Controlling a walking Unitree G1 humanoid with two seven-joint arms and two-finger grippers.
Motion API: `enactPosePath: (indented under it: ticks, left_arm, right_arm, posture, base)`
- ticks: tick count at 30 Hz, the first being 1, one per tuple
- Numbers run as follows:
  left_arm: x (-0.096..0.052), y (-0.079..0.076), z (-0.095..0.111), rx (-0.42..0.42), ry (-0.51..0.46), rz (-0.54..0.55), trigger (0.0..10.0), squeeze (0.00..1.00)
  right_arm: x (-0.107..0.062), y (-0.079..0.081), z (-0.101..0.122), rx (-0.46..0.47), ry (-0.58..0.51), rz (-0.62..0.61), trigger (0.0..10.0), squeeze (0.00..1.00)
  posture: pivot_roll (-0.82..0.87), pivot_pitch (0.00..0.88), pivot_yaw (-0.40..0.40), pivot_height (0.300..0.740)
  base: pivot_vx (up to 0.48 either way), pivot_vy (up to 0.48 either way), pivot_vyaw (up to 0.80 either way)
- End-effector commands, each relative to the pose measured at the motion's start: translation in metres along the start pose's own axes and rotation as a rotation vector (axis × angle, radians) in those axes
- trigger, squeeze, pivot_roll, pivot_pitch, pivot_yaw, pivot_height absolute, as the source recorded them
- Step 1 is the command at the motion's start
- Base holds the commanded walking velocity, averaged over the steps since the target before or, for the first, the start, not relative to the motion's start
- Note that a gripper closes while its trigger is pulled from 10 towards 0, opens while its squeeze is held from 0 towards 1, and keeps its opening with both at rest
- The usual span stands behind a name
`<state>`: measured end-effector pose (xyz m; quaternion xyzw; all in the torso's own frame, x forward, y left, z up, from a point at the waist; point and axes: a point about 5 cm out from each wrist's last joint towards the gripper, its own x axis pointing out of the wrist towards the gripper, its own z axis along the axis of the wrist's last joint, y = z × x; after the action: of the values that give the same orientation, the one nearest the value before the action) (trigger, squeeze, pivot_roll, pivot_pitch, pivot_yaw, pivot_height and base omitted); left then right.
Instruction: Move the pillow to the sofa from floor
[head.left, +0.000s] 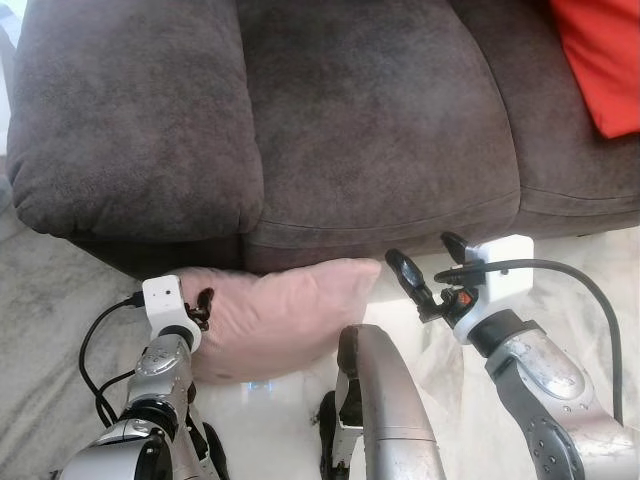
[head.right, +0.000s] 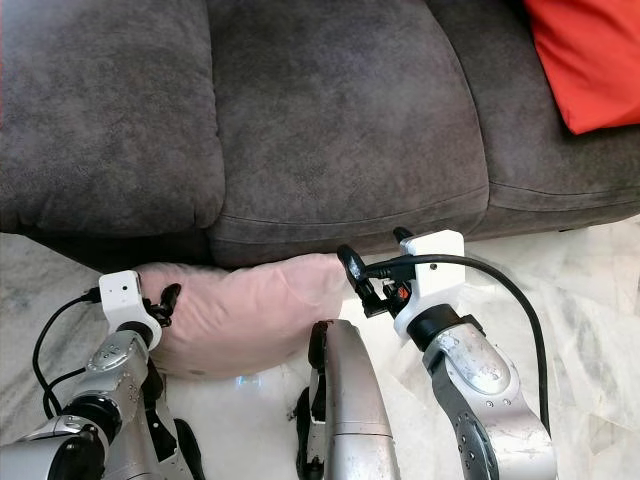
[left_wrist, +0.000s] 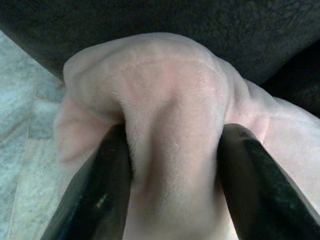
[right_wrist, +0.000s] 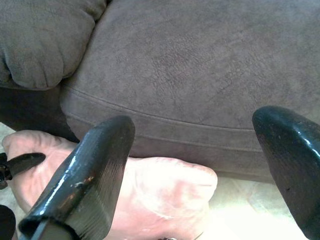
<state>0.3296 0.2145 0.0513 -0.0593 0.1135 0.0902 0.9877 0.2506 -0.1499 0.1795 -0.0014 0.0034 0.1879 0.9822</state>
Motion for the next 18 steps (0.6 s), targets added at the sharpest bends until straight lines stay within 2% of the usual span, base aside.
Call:
enactPosePath:
  ticks: [1,18]
  left_arm:
    - [-0.0084,0.0034,-0.0223,0.015,0.084,0.019,0.0,0.0]
    - [-0.0085,0.0065,-0.0216,0.034,0.08,0.029,0.0,0.0]
  right_arm:
    - [-0.0066,-0.0031,0.0037,-0.011,-0.005,-0.017,10.0,0.0]
    - [-0.0036,-0.001,0.0006,0.003,-0.006,-0.024,10.0,0.0]
  posture:
    - [-0.18,0.445,-0.214,0.525]
    - [-0.17,0.435,-0.193,0.525]
  base:
    - [0.0,0.0,0.0]
    - [0.0,0.0,0.0]
